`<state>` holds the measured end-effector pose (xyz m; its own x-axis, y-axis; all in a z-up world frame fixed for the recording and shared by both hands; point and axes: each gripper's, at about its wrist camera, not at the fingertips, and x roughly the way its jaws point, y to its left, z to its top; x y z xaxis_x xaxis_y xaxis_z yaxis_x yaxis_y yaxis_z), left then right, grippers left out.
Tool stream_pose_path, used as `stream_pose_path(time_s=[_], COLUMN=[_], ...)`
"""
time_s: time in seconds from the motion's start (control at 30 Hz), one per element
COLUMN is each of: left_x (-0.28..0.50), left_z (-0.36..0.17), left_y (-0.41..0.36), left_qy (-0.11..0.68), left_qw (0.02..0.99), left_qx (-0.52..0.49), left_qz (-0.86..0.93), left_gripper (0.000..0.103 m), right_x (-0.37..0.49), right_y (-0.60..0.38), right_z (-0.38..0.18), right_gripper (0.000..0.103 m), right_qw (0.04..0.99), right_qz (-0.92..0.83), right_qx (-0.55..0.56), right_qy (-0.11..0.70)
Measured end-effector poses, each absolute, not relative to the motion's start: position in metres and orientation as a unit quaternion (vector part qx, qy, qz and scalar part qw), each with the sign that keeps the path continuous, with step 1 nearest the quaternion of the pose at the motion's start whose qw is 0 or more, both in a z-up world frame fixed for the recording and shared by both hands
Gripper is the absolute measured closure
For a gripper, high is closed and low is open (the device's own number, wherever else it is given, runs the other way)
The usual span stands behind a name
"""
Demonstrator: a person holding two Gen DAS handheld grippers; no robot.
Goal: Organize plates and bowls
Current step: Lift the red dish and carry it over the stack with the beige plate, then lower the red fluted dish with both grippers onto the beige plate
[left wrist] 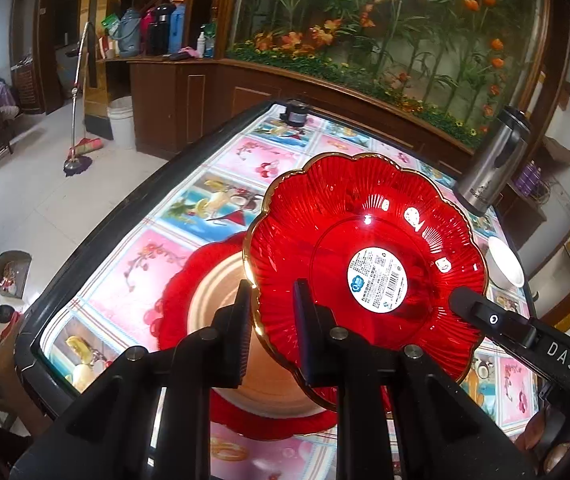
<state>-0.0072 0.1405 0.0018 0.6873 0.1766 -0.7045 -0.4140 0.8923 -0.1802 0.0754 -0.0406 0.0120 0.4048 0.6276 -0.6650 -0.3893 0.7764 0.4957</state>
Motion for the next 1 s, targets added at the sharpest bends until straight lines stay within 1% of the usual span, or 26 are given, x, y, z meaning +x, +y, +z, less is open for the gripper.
stream_pose_path(time_s=[0.43, 1.0], left_x=[-0.018, -0.022], left_z=[-0.009, -0.016], left_y=[0.166, 0.175], left_qy=[0.368, 0.377], left_qw=[0.893, 0.888], left_qx=[-0.177, -0.179], left_qz=[0.188, 0.195], left_gripper=[0.086, 0.086], right_x=[0.071, 0.070], right_y=[-0.006, 0.007], right_z=[0.002, -0.008], right_gripper=[0.096, 0.096], right_qw=[0.814, 0.804], right_qz=[0.325, 0.329], right_qx=[0.112, 0.106], right_qy=[0.469, 0.483])
